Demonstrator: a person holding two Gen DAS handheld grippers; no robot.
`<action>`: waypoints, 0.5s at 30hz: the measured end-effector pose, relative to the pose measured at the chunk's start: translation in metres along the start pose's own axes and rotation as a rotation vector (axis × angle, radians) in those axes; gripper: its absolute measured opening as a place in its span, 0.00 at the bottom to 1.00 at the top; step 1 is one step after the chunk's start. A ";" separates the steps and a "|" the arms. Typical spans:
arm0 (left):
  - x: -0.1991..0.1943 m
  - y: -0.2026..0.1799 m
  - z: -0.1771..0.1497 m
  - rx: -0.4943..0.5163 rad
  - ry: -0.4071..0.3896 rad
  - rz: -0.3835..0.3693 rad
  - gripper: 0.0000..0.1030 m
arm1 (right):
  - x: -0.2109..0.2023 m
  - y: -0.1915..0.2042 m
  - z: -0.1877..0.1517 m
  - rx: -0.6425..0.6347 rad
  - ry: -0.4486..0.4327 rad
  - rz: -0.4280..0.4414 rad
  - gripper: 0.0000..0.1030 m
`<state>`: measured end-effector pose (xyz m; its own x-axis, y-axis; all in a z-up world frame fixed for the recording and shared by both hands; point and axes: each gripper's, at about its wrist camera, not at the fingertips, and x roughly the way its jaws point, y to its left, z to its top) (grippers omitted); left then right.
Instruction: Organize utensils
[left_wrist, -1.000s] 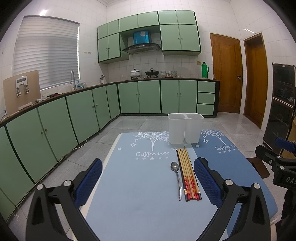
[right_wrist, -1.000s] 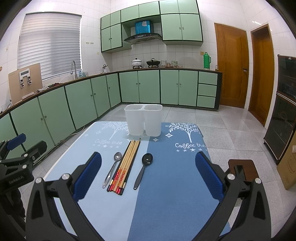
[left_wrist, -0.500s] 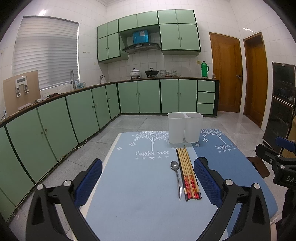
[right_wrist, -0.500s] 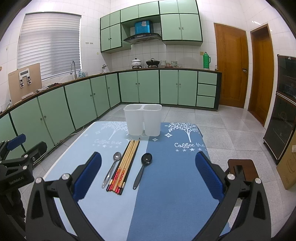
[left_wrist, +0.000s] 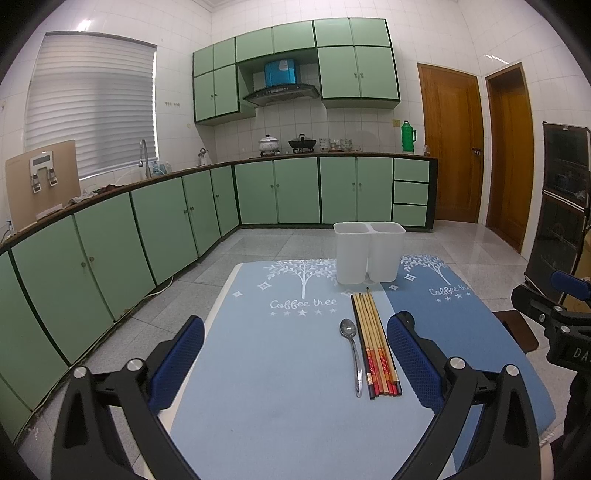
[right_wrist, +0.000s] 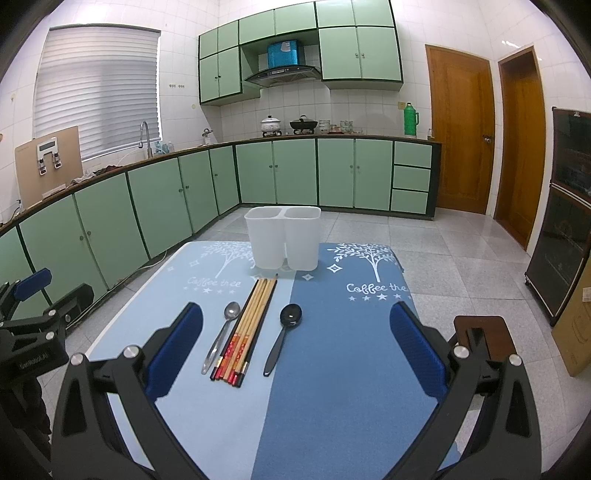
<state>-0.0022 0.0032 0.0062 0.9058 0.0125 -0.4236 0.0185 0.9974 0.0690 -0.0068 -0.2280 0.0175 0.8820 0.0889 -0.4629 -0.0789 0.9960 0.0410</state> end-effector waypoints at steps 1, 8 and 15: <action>0.000 0.000 0.000 0.000 0.001 0.000 0.94 | 0.001 -0.001 0.000 0.001 0.000 -0.001 0.95; 0.000 0.000 0.000 0.001 0.002 0.001 0.94 | 0.002 -0.002 -0.001 0.003 0.001 0.000 0.95; 0.002 0.000 -0.004 0.001 0.007 0.002 0.94 | 0.005 -0.005 -0.004 0.004 0.008 -0.003 0.95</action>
<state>-0.0021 0.0032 0.0022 0.9027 0.0153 -0.4300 0.0169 0.9973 0.0711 -0.0035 -0.2321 0.0117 0.8787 0.0861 -0.4696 -0.0747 0.9963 0.0429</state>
